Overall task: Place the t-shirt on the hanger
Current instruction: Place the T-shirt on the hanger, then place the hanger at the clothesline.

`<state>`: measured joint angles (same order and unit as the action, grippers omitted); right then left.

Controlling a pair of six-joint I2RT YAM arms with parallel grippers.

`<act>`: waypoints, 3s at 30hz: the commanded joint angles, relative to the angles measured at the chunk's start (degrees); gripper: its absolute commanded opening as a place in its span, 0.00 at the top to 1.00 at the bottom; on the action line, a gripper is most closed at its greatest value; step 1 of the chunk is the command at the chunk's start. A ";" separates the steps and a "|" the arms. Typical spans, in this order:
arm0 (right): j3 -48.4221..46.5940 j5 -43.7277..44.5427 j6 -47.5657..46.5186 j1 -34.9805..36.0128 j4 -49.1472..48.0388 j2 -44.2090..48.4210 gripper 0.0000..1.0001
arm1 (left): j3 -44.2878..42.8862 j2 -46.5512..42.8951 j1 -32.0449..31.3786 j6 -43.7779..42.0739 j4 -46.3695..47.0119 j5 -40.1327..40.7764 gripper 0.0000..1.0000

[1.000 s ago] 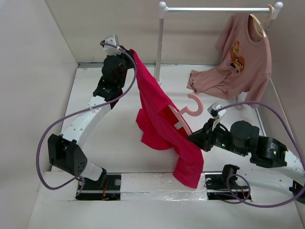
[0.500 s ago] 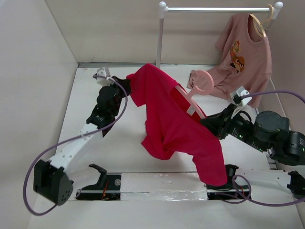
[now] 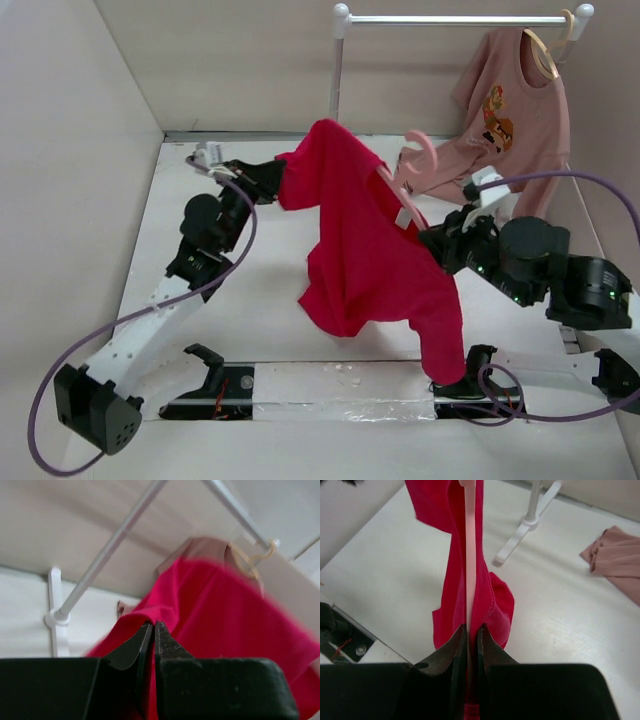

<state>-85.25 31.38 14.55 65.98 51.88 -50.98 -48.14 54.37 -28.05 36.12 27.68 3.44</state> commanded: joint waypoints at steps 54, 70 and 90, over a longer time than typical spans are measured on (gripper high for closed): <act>-53.18 -26.71 -11.29 -68.70 -7.23 -51.06 1.00 | 23.09 -25.62 -57.81 -12.30 -11.06 21.86 0.72; -50.28 -30.94 -10.42 -72.22 -10.65 -55.54 1.00 | 26.43 -31.61 -61.42 -12.39 -13.44 29.69 0.72; -21.38 -30.94 -6.20 -72.22 -29.19 -40.89 0.37 | 25.91 -30.90 -61.42 -10.28 -15.46 37.07 0.60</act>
<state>-109.32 1.04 6.37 -5.93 29.95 -96.68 -21.96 23.20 -89.25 24.95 12.05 37.85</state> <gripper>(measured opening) 0.595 0.392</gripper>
